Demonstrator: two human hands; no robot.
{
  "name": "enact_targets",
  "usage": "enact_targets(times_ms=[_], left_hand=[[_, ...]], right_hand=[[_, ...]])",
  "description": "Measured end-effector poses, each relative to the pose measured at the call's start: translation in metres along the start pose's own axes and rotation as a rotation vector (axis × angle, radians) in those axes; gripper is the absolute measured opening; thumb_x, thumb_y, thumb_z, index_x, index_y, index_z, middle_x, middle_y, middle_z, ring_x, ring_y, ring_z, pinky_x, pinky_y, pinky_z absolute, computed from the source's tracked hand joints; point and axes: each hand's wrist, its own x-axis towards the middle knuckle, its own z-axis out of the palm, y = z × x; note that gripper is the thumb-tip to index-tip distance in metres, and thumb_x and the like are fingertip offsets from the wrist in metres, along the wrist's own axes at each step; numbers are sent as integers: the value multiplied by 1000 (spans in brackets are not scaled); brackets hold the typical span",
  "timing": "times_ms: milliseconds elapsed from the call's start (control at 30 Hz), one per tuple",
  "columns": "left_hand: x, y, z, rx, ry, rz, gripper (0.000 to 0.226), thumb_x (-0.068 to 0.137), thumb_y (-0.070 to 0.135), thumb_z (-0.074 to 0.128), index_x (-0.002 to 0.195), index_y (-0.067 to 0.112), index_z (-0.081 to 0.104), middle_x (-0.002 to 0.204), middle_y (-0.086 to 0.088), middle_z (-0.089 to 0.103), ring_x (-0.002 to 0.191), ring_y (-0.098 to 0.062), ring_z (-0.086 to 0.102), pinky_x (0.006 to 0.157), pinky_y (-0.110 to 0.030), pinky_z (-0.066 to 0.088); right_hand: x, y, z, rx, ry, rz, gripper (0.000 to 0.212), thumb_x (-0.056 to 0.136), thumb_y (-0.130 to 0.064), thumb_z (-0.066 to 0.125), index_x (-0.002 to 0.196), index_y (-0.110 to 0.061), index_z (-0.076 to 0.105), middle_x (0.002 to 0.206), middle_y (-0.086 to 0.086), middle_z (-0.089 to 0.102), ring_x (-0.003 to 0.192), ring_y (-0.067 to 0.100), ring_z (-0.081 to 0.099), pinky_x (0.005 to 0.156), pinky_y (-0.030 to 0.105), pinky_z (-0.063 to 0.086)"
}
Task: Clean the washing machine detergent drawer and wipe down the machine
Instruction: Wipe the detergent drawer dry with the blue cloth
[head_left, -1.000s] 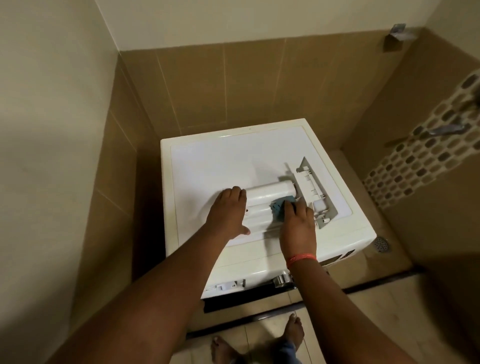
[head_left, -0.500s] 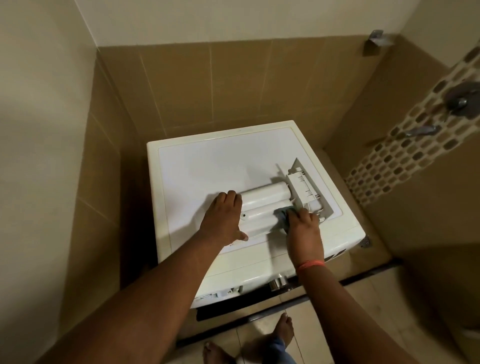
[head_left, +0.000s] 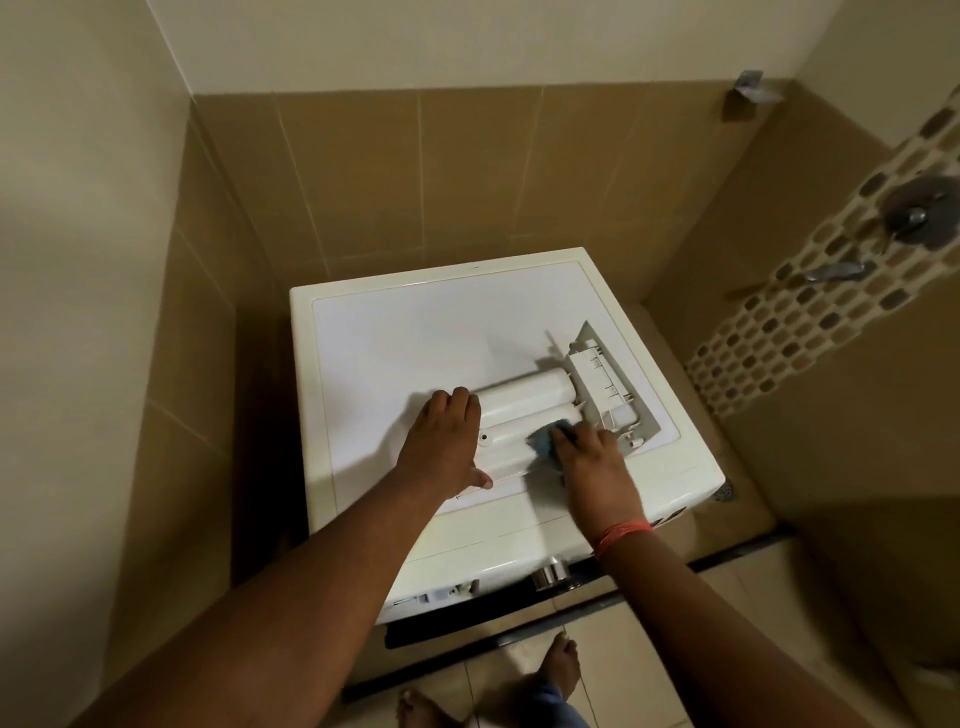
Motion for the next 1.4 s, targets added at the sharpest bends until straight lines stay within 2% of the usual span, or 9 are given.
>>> enact_targets(times_ms=[233, 433, 600, 667, 767, 900, 1133, 1300, 1400], left_hand=[[0, 3, -2, -38, -20, -37, 108, 59, 62, 80, 140, 9, 33, 131, -3, 37, 116, -25, 36, 105, -31, 32], [1, 8, -6, -45, -46, -62, 106, 59, 61, 81, 139, 9, 34, 132, -3, 38, 116, -25, 36, 106, -32, 34], [-1, 12, -8, -78, -55, -102, 111, 57, 60, 84, 142, 10, 34, 137, -2, 37, 122, -25, 35, 104, -31, 38], [-1, 12, -8, -71, -39, -85, 109, 54, 55, 87, 140, 8, 38, 135, -6, 41, 118, -29, 39, 100, -36, 43], [-2, 5, -5, -94, -18, -66, 99, 54, 36, 89, 136, 3, 45, 128, -11, 46, 109, -32, 45, 88, -45, 51], [-2, 5, -7, -120, -66, -96, 114, 50, 52, 90, 141, 7, 38, 135, -5, 40, 117, -29, 40, 92, -41, 51], [1, 12, -13, -139, -97, -143, 114, 53, 54, 88, 142, 11, 32, 137, 1, 33, 123, -23, 34, 94, -33, 47], [3, 8, -9, -87, -36, -87, 82, 64, 27, 81, 134, 8, 42, 128, -7, 41, 114, -28, 41, 88, -40, 51], [2, 6, -9, -107, -58, -74, 100, 56, 43, 88, 136, 7, 41, 130, -6, 42, 114, -28, 41, 93, -36, 47]], right_hand=[[5, -27, -4, 190, -236, -91, 64, 64, -2, 77, 125, -11, 61, 120, 10, 54, 103, 29, 53, 86, 32, 52], [42, 5, -21, 2, 39, 81, 48, 71, 13, 55, 115, -4, 62, 108, 17, 55, 96, 33, 51, 71, 36, 55], [50, -29, -1, -130, -115, 12, 38, 68, 3, 60, 106, 4, 65, 102, 22, 57, 93, 36, 54, 70, 37, 55], [46, -50, -2, -15, -93, -82, 29, 71, -3, 51, 94, 2, 68, 92, 22, 59, 83, 37, 58, 56, 37, 53], [33, -69, 3, 114, -146, -246, 33, 71, -2, 66, 104, 0, 65, 104, 20, 58, 92, 36, 56, 65, 38, 55], [41, -32, -1, 159, -140, -418, 48, 67, -9, 75, 114, -13, 63, 114, 14, 57, 95, 34, 54, 67, 39, 56], [42, 5, -4, -59, 0, -141, 48, 77, -4, 33, 112, -5, 66, 110, 20, 57, 94, 39, 55, 73, 45, 55], [30, -67, 11, 197, -143, -226, 33, 80, -8, 62, 113, -6, 64, 130, 16, 48, 112, 39, 46, 75, 46, 55], [35, -49, 4, 218, -163, -342, 36, 82, -13, 62, 118, -12, 65, 127, 14, 53, 109, 39, 51, 80, 47, 54]])
